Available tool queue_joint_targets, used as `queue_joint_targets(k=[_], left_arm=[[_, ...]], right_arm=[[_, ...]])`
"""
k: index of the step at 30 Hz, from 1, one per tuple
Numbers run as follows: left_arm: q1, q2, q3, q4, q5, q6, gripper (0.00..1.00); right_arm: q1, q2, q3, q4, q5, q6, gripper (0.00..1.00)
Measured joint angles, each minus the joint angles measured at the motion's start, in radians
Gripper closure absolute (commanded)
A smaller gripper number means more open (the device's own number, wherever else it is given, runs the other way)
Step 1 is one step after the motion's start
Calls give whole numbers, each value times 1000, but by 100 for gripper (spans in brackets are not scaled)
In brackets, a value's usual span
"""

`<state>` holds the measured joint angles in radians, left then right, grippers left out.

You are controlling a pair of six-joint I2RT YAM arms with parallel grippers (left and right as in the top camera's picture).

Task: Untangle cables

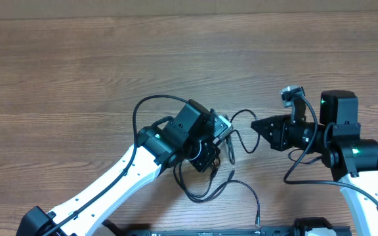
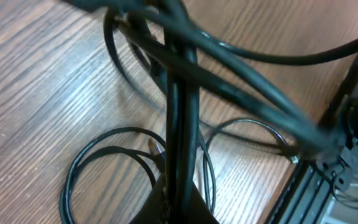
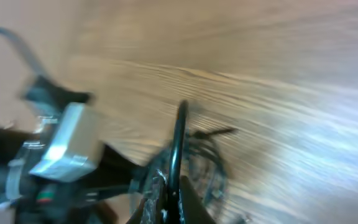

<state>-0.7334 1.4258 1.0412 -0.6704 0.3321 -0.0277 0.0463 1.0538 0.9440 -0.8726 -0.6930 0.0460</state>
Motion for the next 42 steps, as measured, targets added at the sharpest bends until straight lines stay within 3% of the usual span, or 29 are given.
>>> queue_joint_targets(k=[3,5,7,10,11,14,23,31,38,42], left_arm=[[0,0,0,19,-8,-5,96],[0,0,0,35,-12,-15,96],[0,0,-1,59,-15,-32,96],[0,0,-1,90,-35,-78,96],[0,0,-1,95,-51,-105,96],[0,0,-1,100,-108,-177,96],[0,2,-1,190,-172,-338,96],[0,3,-1,340,-75,-364,96],[0,3,-1,365,-16,-386,96],[0,4,-1,375,1,-398,96]], right_arm=[[0,0,0,-23,78,27,96],[0,0,0,-38,107,37,84],[0,0,0,-56,127,46,67],[0,0,0,-80,146,53,27],[0,0,0,-89,150,54,19],[0,0,0,-102,155,52,9],[-1,0,0,-81,84,31,4],[-1,0,0,-78,-17,-28,4],[0,0,0,-76,-56,-53,5],[0,0,0,-60,-66,-64,0]])
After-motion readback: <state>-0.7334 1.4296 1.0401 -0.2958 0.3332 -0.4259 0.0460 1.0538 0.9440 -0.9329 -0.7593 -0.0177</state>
